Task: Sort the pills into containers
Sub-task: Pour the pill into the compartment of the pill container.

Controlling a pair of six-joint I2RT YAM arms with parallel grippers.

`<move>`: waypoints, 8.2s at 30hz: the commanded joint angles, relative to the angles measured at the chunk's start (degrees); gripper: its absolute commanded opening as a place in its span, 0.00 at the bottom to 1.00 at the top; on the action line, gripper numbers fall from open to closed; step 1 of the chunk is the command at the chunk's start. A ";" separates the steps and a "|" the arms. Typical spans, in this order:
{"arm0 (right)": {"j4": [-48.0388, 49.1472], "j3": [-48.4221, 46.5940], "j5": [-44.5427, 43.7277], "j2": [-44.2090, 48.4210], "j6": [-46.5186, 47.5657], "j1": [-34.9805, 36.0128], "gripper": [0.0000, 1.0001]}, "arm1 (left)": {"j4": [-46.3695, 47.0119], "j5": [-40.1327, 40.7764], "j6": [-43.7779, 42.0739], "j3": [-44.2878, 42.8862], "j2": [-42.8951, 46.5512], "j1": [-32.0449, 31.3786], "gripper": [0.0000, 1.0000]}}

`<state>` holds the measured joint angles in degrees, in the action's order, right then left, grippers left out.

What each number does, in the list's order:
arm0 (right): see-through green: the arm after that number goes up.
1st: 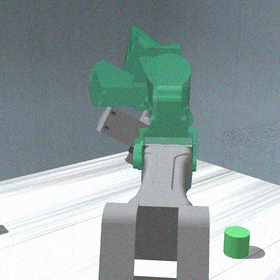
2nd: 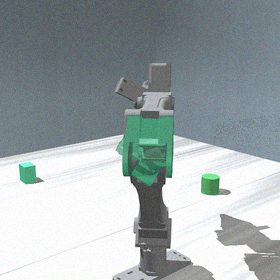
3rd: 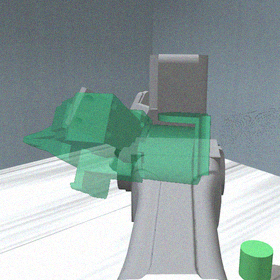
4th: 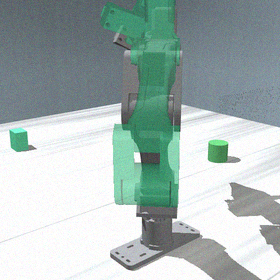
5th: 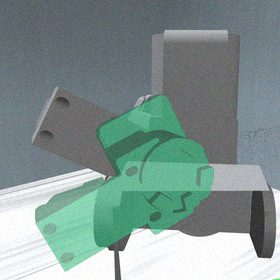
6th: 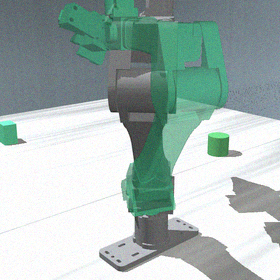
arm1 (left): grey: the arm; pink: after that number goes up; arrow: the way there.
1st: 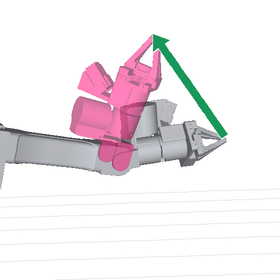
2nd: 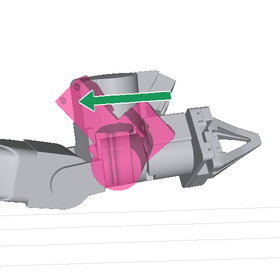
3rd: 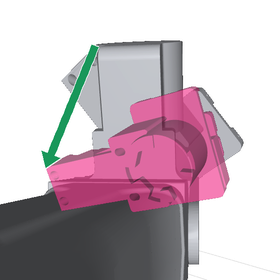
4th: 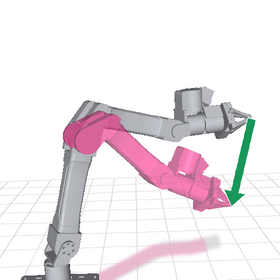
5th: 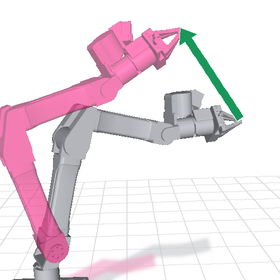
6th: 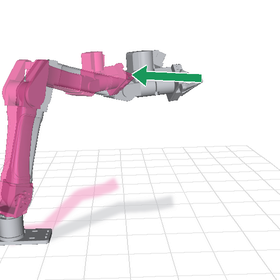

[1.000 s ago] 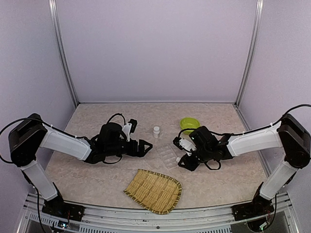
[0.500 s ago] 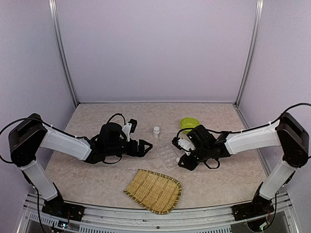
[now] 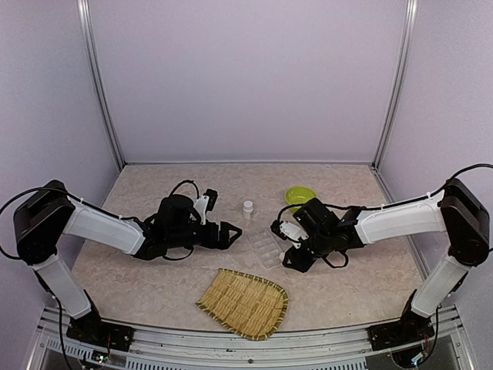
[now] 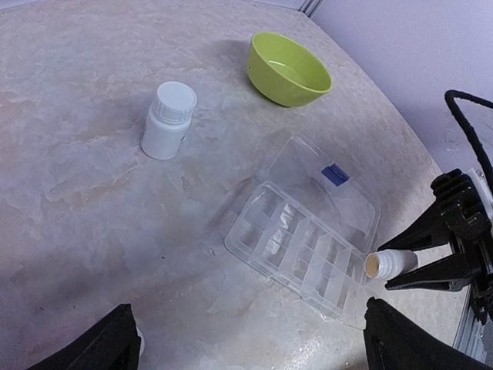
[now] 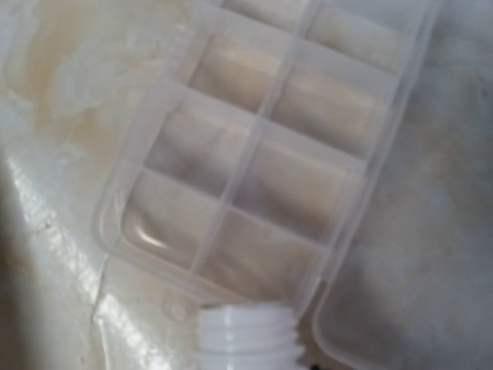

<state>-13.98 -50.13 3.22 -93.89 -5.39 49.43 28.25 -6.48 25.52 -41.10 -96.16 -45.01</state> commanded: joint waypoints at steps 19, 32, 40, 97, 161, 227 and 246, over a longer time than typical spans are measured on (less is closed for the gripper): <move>-7.03 -4.54 -2.21 -1.59 1.60 0.70 0.28 | 0.93 -0.47 -0.05 0.59 0.85 0.45 0.99; -8.88 -6.36 -2.84 -3.40 2.18 1.27 0.28 | 0.93 -0.46 -0.10 0.59 0.83 0.54 0.99; -12.24 -8.62 -3.83 -4.45 3.05 1.53 0.28 | 0.93 -0.48 -0.12 0.58 0.77 0.54 0.99; -29.36 -24.92 -15.44 -14.00 7.65 6.78 0.29 | 1.04 -0.03 0.24 1.20 1.68 0.81 0.99; -39.57 -32.46 -20.09 -17.63 12.27 10.77 0.31 | 1.16 0.15 1.02 1.20 1.24 1.07 0.99; -40.79 -31.31 -31.10 -19.73 16.80 14.53 0.32 | 1.28 -0.24 1.25 1.25 1.02 1.25 0.99; -40.69 -31.14 -32.35 -19.28 21.15 16.36 0.33 | 1.28 -0.38 1.34 1.29 1.15 1.24 0.99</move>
<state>-54.54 -81.78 -29.10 -113.47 14.31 65.08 28.27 -6.63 26.63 -40.40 -95.96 -44.14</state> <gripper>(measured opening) 0.334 0.988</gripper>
